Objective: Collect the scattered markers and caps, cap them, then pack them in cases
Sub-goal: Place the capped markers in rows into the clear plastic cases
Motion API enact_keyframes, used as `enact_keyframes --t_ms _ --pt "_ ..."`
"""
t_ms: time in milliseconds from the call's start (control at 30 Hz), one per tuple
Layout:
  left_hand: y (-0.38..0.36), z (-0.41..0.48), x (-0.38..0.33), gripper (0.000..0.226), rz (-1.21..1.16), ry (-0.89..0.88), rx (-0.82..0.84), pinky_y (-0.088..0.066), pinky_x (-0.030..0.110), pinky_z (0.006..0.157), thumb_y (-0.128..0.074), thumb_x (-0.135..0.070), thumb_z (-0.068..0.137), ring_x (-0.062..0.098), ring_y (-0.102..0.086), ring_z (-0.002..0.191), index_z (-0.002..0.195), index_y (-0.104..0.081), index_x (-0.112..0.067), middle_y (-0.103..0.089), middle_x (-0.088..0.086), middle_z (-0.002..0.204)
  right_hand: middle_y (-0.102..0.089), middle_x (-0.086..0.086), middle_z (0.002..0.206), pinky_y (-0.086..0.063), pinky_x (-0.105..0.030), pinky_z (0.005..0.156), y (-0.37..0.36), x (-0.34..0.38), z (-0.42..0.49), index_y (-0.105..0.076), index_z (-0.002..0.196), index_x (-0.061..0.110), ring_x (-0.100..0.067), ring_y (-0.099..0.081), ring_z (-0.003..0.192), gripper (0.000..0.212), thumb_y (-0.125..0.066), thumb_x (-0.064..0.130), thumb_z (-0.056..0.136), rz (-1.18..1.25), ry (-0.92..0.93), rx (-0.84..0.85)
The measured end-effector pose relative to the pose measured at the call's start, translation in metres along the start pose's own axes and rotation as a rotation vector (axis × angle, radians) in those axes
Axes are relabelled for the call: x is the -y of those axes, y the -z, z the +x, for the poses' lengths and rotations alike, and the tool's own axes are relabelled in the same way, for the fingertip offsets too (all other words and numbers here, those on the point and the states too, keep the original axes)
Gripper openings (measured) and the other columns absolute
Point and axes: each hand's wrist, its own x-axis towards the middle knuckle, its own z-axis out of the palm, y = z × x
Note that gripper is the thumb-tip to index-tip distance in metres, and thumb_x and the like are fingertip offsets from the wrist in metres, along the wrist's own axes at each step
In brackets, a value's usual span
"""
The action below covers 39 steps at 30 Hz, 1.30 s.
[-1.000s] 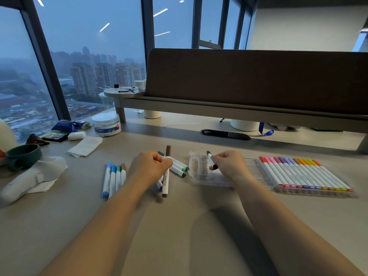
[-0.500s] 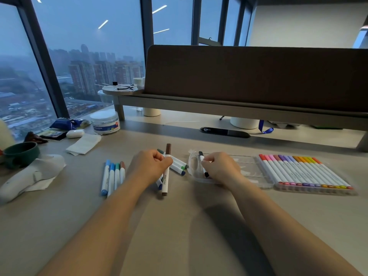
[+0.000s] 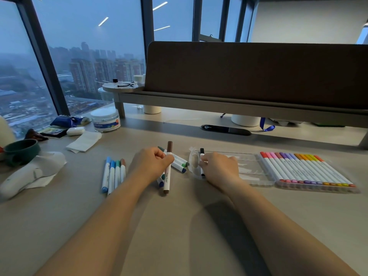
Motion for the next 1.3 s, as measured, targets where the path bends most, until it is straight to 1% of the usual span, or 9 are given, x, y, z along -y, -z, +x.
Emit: enact_keyframes --t_ms 167,233,433,567,700,900,1033,1167,1300 --pt "0.001 -0.003 -0.003 0.019 -0.026 0.011 0.006 -0.035 0.019 0.055 -0.06 -0.034 0.088 0.008 -0.049 0.063 0.075 -0.057 -0.02 -0.055 -0.004 0.068 -0.056 0.004 0.075 -0.028 -0.037 0.08 0.004 0.005 -0.002 -0.05 0.07 0.023 -0.022 -0.049 0.073 0.027 -0.037 0.021 0.094 -0.028 0.011 -0.008" --pt "0.001 -0.003 -0.007 0.017 -0.077 0.005 0.023 -0.033 0.017 0.054 -0.058 -0.032 0.09 0.007 -0.05 0.064 0.082 -0.06 -0.017 -0.056 -0.005 0.07 -0.058 0.004 0.076 -0.028 -0.037 0.081 0.004 0.005 -0.004 -0.054 0.074 0.023 -0.022 -0.051 0.075 0.027 -0.036 0.023 0.094 -0.008 -0.002 -0.013" --pt "-0.003 -0.008 -0.017 0.018 -0.246 -0.012 0.036 -0.038 0.018 0.053 -0.059 -0.03 0.09 0.004 -0.05 0.059 0.084 -0.065 -0.014 -0.063 -0.006 0.068 -0.066 0.008 0.084 -0.028 -0.033 0.082 0.004 0.005 -0.009 -0.067 0.089 0.026 -0.017 -0.055 0.084 0.027 -0.045 0.039 0.096 0.3 -0.027 -0.195" --pt "-0.006 -0.008 -0.017 0.018 -0.315 0.0 0.033 -0.041 0.021 0.058 -0.06 -0.03 0.09 0.005 -0.052 0.058 0.084 -0.065 -0.013 -0.066 -0.002 0.071 -0.064 0.014 0.079 -0.04 -0.039 0.091 0.006 0.01 -0.011 -0.068 0.088 0.028 -0.008 -0.056 0.079 0.027 -0.054 0.05 0.09 0.508 0.037 -0.145" --pt "-0.009 -0.008 -0.018 0.02 -0.379 0.012 0.035 -0.042 0.024 0.063 -0.057 -0.031 0.092 0.009 -0.053 0.065 0.088 -0.064 -0.012 -0.063 0.0 0.073 -0.065 0.019 0.082 -0.048 -0.043 0.09 0.002 0.017 -0.014 -0.063 0.091 0.038 -0.003 -0.06 0.085 0.032 -0.06 0.066 0.075 0.634 0.129 -0.03" --pt "-0.012 -0.008 -0.016 0.017 -0.429 0.001 0.052 -0.049 0.025 0.068 -0.058 -0.033 0.091 0.013 -0.06 0.075 0.094 -0.062 -0.017 -0.067 -0.002 0.079 -0.068 0.012 0.091 -0.051 -0.041 0.089 0.002 0.021 -0.014 -0.065 0.104 0.027 -0.007 -0.063 0.088 0.028 -0.07 0.042 0.081 0.66 0.139 0.004" --pt "0.0 -0.001 -0.007 0.018 -0.088 0.013 0.014 -0.039 0.02 0.061 -0.054 -0.038 0.092 0.009 -0.055 0.075 0.096 -0.057 -0.02 -0.061 -0.004 0.081 -0.068 0.008 0.093 -0.048 -0.043 0.091 0.011 -0.001 -0.002 -0.064 0.103 0.026 -0.015 -0.063 0.093 0.027 -0.062 0.047 0.086 0.599 -0.104 -0.105" --pt "0.013 0.01 0.014 0.023 0.414 0.139 0.03 -0.047 0.031 0.075 -0.05 -0.042 0.093 0.017 -0.056 0.085 0.102 -0.056 -0.021 -0.06 0.002 0.092 -0.059 0.01 0.085 -0.041 -0.043 0.099 0.012 -0.018 0.001 -0.06 0.108 0.025 -0.015 -0.058 0.091 0.029 -0.053 0.048 0.092 0.422 -0.226 -0.11" --pt "0.018 0.014 0.022 0.029 0.523 0.21 0.104 -0.051 0.034 0.077 -0.047 -0.046 0.092 0.019 -0.059 0.086 0.097 -0.059 -0.02 -0.062 0.003 0.091 -0.06 0.011 0.082 -0.036 -0.039 0.099 0.005 -0.014 -0.001 -0.055 0.108 0.025 -0.015 -0.057 0.089 0.023 -0.048 0.042 0.094 0.359 -0.202 -0.136"
